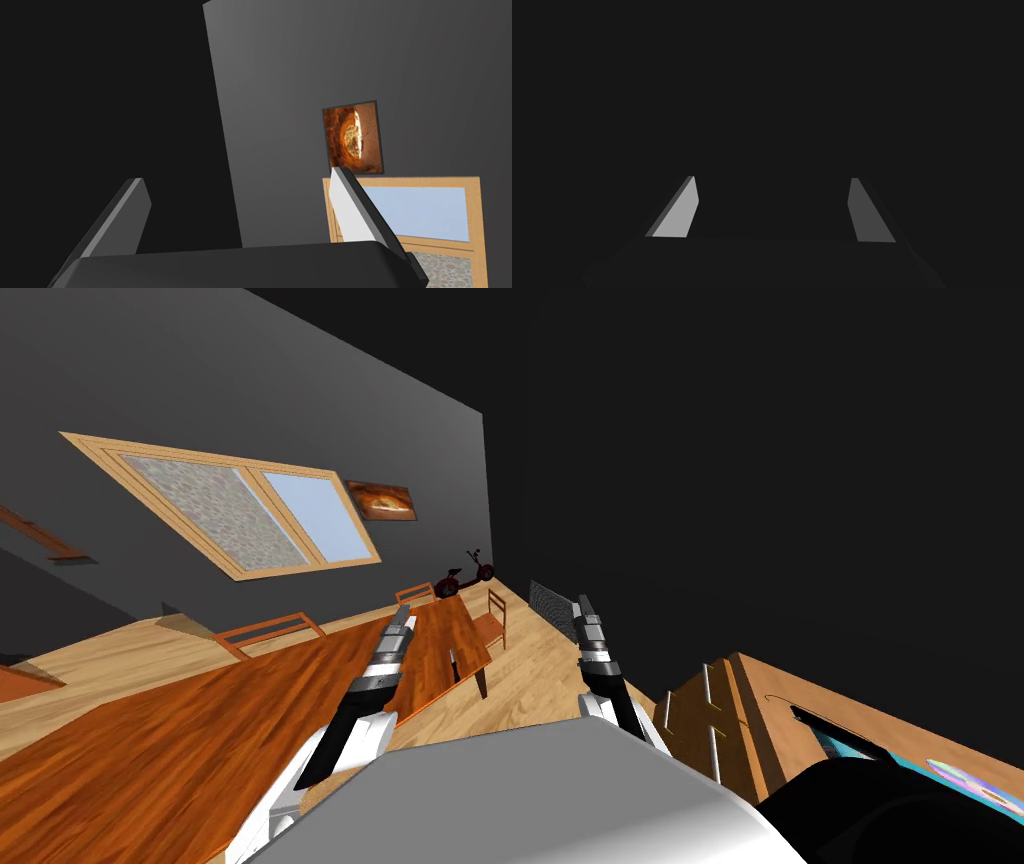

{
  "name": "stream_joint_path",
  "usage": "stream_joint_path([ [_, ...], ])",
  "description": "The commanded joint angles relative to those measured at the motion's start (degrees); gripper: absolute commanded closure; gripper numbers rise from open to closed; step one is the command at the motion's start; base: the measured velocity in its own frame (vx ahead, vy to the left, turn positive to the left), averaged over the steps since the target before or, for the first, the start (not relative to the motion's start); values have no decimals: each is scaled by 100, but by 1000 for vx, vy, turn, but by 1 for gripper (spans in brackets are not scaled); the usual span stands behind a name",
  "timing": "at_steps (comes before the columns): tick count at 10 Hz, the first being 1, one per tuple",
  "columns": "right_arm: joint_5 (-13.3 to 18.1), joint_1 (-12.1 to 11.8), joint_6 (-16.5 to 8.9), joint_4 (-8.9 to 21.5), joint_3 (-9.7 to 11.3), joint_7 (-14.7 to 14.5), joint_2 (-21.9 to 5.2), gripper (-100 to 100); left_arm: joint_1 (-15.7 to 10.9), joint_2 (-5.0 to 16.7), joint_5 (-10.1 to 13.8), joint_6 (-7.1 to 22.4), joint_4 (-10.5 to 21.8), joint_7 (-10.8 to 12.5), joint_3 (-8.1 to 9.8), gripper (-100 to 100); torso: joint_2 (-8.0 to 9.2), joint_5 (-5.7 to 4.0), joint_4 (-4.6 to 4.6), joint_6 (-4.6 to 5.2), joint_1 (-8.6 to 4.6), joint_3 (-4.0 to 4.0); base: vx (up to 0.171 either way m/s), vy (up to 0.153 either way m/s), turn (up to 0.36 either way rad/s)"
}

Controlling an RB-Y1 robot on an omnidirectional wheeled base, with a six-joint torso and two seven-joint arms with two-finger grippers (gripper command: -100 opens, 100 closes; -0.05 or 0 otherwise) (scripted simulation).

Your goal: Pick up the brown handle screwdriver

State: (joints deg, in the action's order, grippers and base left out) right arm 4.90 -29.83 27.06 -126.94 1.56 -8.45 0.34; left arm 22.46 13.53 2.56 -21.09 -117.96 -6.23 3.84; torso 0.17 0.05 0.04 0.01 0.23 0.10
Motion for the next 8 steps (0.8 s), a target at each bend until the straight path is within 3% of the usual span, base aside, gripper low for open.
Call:
stream_joint_path([
  [1, 0, 0, 0, 0, 0, 0, 0, 0, -93, 72, 25, 171, 253, -67, -11, -100, 0, 0, 0, 0, 0, 0, -45, 46, -78],
  [2, 0, -1, 0, 0, 0, 0, 0, 0, -203, 205, 86, 357, 412, -144, -8, -100, -2, 0, 0, -3, -2, -1, -40, 40, -140],
  [3, 0, 0, 0, 0, 0, 0, 0, 0, -203, 205, 86, 357, 507, -144, -8, -100, -5, 0, -1, 0, -3, -3, -28, 30, -92],
  [7, 0, -1, 0, 0, -1, 0, 0, 0, -537, 589, 288, 945, 1309, -389, -6, -100, -7, 0, -1, -4, -2, -3, -44, 36, -176],
  [8, 0, 0, 0, 0, 0, 0, 0, 0, -537, 589, 288, 947, 1309, -389, -6, -100, -5, 0, -1, -1, -4, -3, -37, 24, -90],
])
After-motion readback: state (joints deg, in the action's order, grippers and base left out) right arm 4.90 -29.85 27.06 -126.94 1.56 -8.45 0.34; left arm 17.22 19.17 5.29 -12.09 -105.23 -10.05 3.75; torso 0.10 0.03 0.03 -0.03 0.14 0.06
